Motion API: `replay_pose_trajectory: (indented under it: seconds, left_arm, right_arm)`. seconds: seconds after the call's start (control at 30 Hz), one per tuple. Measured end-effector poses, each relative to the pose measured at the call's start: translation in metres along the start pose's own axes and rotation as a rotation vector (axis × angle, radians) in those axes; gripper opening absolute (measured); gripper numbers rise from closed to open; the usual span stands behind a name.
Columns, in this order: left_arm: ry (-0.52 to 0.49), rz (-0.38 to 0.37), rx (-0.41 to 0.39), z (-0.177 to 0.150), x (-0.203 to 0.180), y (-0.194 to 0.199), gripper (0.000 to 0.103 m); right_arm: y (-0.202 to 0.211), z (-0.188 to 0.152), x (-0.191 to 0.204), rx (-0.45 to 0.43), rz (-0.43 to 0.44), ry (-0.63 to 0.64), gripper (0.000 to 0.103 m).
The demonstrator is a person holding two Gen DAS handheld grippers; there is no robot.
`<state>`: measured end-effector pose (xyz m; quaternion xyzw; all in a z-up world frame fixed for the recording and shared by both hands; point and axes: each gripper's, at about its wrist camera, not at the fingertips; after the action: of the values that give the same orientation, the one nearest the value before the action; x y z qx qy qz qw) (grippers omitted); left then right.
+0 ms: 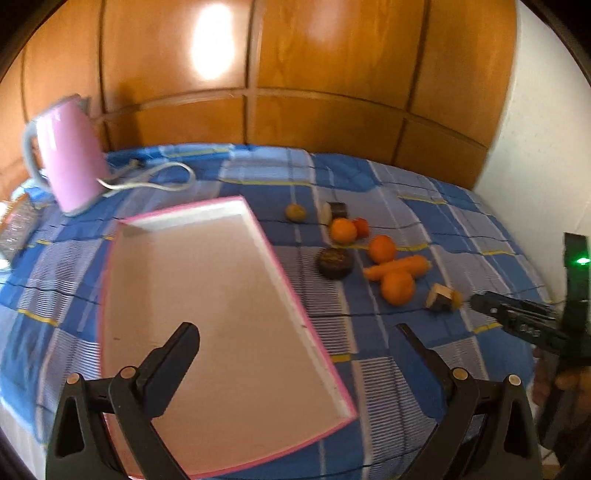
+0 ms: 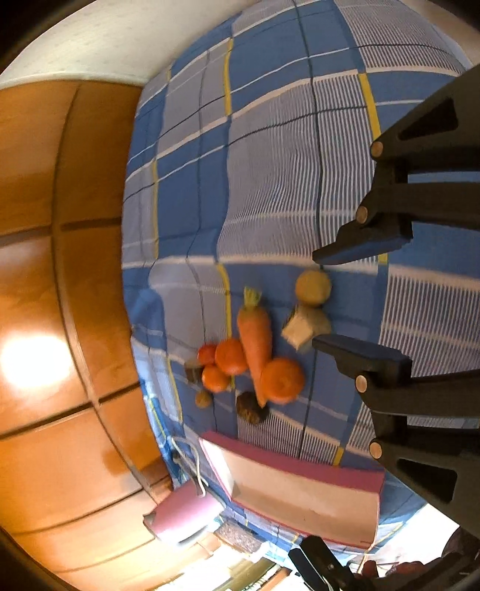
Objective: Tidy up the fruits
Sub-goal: 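Reach the left tool toward an orange while the right tool approaches the dark cylinder piece, then grasp and lift the orange with the left tool while the right tool grasps the cylinder piece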
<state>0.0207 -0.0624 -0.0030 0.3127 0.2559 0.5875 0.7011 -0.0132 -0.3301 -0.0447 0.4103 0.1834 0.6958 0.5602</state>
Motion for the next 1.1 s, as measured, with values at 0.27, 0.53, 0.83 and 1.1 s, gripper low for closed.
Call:
replay_pose_trajectory:
  seconds: [0.27,0.53,0.83,1.1]
  left_arm:
    - [-0.065,-0.037,0.041,0.004,-0.021,-0.008,0.103]
    - [-0.093,-0.076,0.111,0.012,-0.032,-0.030,0.083]
    - [-0.149,-0.200,0.185,0.023,-0.063,-0.057,0.046]
    - [-0.104,-0.301,0.258,0.039,-0.095,-0.094,0.045]
  right_arm:
    - [-0.019,0.003,0.005,0.042,-0.003,0.066,0.039]
    - [-0.022,0.010,0.025,0.028,0.048,0.201,0.039]
    - [-0.048,0.009,0.041,0.076,0.000,0.379,0.037]
    - [-0.043,0.015,0.026,0.050,0.035,0.293,0.037]
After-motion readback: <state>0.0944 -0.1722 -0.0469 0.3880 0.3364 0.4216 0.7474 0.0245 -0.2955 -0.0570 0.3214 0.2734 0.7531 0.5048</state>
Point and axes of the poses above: each gripper's, at about its wrist camera, not at the fingertips, and y roughly against the way its jaws point, x to its left, z to its top, and after that the axes turned 10 degrees about z, right-handed
